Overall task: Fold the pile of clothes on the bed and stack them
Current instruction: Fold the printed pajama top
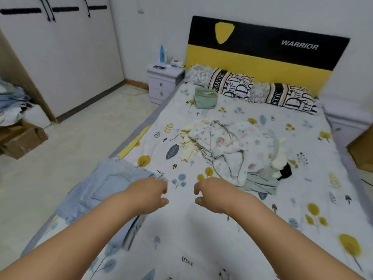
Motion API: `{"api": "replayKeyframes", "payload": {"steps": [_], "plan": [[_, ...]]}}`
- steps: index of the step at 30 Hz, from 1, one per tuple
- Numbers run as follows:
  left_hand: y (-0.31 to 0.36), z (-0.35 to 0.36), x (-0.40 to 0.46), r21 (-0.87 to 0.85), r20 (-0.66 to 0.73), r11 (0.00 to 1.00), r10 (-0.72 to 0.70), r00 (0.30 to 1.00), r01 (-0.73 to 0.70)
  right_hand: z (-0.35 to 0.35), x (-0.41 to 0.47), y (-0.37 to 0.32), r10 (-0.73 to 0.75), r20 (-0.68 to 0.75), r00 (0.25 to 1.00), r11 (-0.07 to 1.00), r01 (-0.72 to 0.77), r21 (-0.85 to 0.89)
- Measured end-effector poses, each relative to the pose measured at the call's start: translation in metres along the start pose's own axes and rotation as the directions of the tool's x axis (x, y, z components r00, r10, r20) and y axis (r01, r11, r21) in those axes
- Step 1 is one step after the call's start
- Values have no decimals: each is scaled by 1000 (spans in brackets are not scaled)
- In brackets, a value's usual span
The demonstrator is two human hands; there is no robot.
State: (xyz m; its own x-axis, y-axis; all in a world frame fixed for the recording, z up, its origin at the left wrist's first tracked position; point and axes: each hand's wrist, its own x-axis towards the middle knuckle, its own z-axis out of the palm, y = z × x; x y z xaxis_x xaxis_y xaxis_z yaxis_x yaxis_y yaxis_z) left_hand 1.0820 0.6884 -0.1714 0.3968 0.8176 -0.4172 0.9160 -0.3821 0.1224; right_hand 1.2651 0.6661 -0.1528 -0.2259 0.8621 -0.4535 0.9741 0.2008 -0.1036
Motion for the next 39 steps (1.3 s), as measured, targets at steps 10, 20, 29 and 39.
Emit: {"api": "replayKeyframes", "payload": {"steps": [10,20,29,39], "plan": [[136,-11,73,-45,-11,995,84,996,-85,4,-50,150,137,61,989,990,-139,36],[207,12,156,-54,-26,994,95,995,-96,33,-38,271,253,96,963,955,-264,134],[222,32,261,-11,-26,991,132,991,-132,67,31,335,337,97,936,914,-351,203],[195,66,399,87,-109,990,118,987,-108,126,173,366,473,-18,881,806,-424,414]]}}
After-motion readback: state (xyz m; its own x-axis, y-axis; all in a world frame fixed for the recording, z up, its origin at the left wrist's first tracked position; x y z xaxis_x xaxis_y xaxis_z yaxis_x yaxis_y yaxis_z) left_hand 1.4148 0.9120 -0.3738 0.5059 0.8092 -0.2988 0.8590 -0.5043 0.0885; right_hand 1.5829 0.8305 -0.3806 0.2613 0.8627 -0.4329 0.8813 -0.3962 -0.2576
